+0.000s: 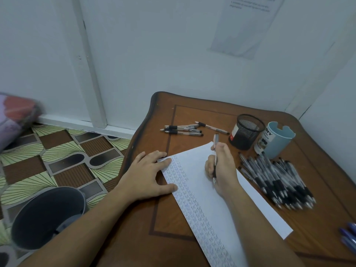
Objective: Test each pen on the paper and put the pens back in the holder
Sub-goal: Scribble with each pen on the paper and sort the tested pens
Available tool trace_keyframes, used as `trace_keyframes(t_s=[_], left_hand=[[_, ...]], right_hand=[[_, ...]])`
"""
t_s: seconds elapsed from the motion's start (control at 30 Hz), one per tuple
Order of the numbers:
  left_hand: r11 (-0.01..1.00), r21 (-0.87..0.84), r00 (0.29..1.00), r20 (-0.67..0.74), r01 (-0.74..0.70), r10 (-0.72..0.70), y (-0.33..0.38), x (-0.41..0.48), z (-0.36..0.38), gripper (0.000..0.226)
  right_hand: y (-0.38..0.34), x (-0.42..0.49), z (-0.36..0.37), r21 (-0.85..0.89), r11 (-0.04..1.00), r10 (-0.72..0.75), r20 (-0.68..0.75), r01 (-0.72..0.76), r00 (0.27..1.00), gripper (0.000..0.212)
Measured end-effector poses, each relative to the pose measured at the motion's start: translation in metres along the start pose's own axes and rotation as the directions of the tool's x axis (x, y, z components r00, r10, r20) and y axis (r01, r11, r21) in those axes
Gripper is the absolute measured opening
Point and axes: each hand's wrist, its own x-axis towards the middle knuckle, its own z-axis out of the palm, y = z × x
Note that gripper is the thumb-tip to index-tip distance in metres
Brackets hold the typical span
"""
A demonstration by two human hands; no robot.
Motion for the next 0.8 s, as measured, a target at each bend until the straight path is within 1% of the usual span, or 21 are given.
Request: trace_keyframes(t_s=[0.13, 0.27, 0.33, 0.4, 0.43, 0.47, 0.5, 0.53, 0.57, 0.6, 0.63, 0.67, 0.7, 0.8], left_hand=[[1.000, -0.012, 1.000, -0.006, -0.010, 0.010, 0.000, 0.000, 0.001, 0.115], [1.000, -0.018, 1.000, -0.011, 0.007, -0.007, 0.000, 0.000, 0.000, 0.106], [1.000, -0.012, 1.000, -0.002, 0.011, -0.011, 0.000, 0.000, 0.000, 0.108], [1.000, 0.006, 1.000, 0.010, 0.012, -0.012, 0.000, -0.001, 0.000, 0.114], [1.000, 0.011, 1.000, 0.010, 0.013, -0.013, 0.000, -0.001, 0.000, 0.116], [1.000, 0.011, 1.000, 0.007, 0.012, -0.012, -0.001, -0.001, 0.000, 0.118], [1.000, 0.007, 1.000, 0.005, 0.012, -0.012, -0.001, -0.001, 0.000, 0.121], [1.000, 0.006, 1.000, 0.006, 0.013, -0.013, -0.001, 0.000, 0.000, 0.124], [1.000, 0.011, 1.000, 0.010, 0.015, -0.015, 0.000, 0.000, -0.001, 0.125], [1.000, 0.016, 1.000, 0.014, 0.018, -0.018, 0.001, 0.000, -0.001, 0.127], [1.000, 0.020, 1.000, 0.016, 0.020, -0.020, 0.001, -0.001, -0.002, 0.128], [1.000, 0.022, 1.000, 0.017, 0.022, -0.022, 0.002, -0.001, -0.003, 0.130], [0.999, 0.027, 1.000, 0.020, 0.024, -0.024, 0.003, -0.001, -0.004, 0.131], [0.999, 0.030, 0.999, 0.032, 0.033, -0.034, 0.005, -0.001, -0.005, 0.133]], right_hand=[[-0.001, 0.002, 0.001, -0.089, 0.995, 0.053, 0.011, -0.052, 0.999, 0.028], [-0.005, 0.003, 0.004, -0.151, 0.981, 0.117, -0.025, -0.120, 0.993, 0.024], [-0.012, 0.001, 0.006, -0.123, 0.978, 0.166, -0.050, -0.171, 0.985, 0.023], [-0.021, 0.002, 0.003, -0.012, 0.959, 0.282, -0.070, -0.284, 0.957, 0.019], [-0.026, 0.003, -0.001, 0.019, 0.952, 0.307, -0.077, -0.306, 0.949, 0.020], [-0.031, 0.004, -0.007, -0.025, 0.958, 0.283, -0.085, -0.286, 0.955, 0.020], [-0.035, 0.004, -0.017, -0.170, 0.959, 0.212, -0.093, -0.226, 0.973, 0.019], [-0.040, 0.004, -0.029, -0.365, 0.918, 0.126, -0.096, -0.152, 0.987, 0.017], [-0.047, 0.003, -0.042, -0.552, 0.830, 0.035, -0.090, -0.079, 0.995, 0.013], [-0.053, 0.001, -0.056, -0.693, 0.720, -0.039, -0.074, -0.024, 0.996, 0.011], [-0.058, -0.001, -0.071, -0.787, 0.617, -0.092, -0.061, 0.009, 0.994, 0.012], [-0.062, -0.003, -0.085, -0.848, 0.529, -0.123, -0.066, 0.009, 0.990, 0.015], [-0.067, -0.005, -0.099, -0.894, 0.447, -0.136, -0.091, -0.020, 0.986, 0.020], [-0.075, -0.008, -0.132, -0.961, 0.247, -0.145, -0.161, -0.122, 0.976, 0.030]])
